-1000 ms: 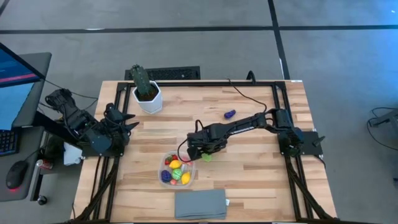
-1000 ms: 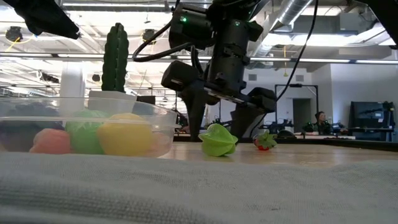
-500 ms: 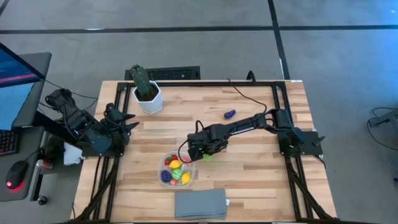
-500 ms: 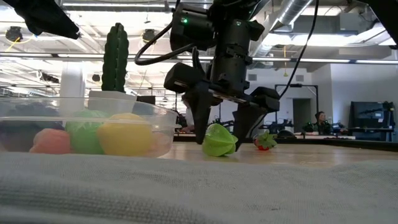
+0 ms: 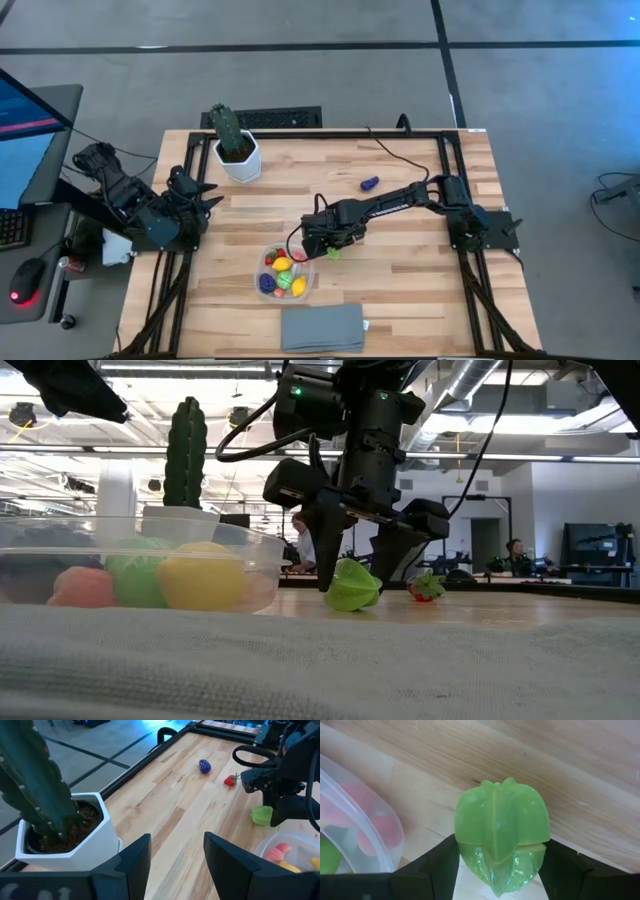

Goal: Pick and placing Produce into tupperware
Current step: Put the starfruit into the transparent bin

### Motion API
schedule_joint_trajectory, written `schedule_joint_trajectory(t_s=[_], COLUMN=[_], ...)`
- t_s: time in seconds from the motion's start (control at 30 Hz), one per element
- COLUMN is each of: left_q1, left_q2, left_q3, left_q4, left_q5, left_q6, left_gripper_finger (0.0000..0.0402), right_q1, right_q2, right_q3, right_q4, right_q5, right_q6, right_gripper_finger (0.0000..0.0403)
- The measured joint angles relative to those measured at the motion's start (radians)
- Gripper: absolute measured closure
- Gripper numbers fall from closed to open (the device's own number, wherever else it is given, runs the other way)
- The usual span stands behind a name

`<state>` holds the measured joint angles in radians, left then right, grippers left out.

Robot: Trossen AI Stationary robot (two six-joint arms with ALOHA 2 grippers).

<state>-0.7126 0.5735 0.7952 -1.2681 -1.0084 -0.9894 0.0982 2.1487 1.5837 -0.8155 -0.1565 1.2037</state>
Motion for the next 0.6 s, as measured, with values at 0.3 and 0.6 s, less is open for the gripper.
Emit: schedule_joint_trajectory(t_s=[0.3,0.6], left_q1=[0.000,0.000], left_q2=[0.000,0.000], left_q3=[0.000,0.000], left_q4=[-0.003,-0.007], left_q5=[-0.005,-0.005], left_q6=[0.001,0.001], left_gripper_finger=[0.0228,0.0228], right_q1=[0.000,0.000], right_q2=[0.000,0.000], right_q3=[0.000,0.000], right_q4=[0.000,0.001], right_q5=[0.003,0.022], right_q6=[-0.001,-0.001], right_gripper_finger=[0.0149,0.0150])
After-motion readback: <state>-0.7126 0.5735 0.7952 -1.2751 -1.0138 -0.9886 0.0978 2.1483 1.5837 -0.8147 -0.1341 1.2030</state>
